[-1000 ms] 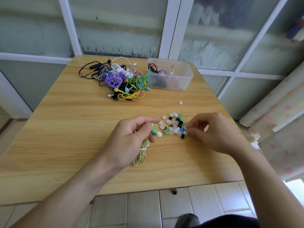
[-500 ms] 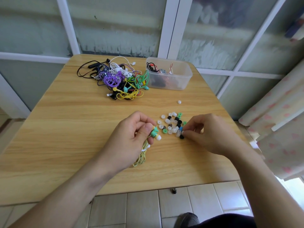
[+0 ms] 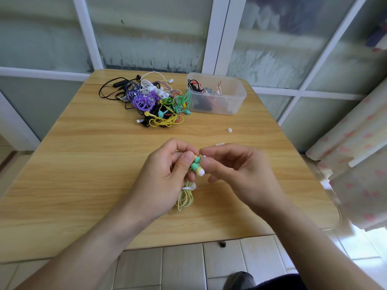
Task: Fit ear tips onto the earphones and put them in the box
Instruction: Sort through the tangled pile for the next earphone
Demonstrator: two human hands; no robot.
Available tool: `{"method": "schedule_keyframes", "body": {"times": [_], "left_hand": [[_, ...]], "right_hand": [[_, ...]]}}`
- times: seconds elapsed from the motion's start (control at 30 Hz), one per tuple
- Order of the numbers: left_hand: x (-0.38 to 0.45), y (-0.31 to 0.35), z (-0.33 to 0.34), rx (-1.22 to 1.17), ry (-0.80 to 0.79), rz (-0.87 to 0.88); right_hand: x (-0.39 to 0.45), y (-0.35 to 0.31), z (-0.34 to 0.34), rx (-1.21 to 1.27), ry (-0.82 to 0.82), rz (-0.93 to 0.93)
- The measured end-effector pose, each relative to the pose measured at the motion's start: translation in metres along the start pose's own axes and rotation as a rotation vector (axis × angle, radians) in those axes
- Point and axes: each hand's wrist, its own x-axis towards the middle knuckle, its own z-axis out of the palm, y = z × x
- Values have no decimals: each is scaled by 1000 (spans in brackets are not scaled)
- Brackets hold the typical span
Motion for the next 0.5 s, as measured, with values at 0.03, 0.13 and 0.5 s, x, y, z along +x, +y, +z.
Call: {"method": "schedule_keyframes", "body": {"times": [0.03,0.13,0.5], "left_hand": [[0,0,0,10,9,13],[0,2,0,10,30,34],[0,7,2,-49,87,35]], "right_hand": [[0,1,1,37,6,14],[0,2,4,109,6,50],[0,0,5,215,-20,77]]}}
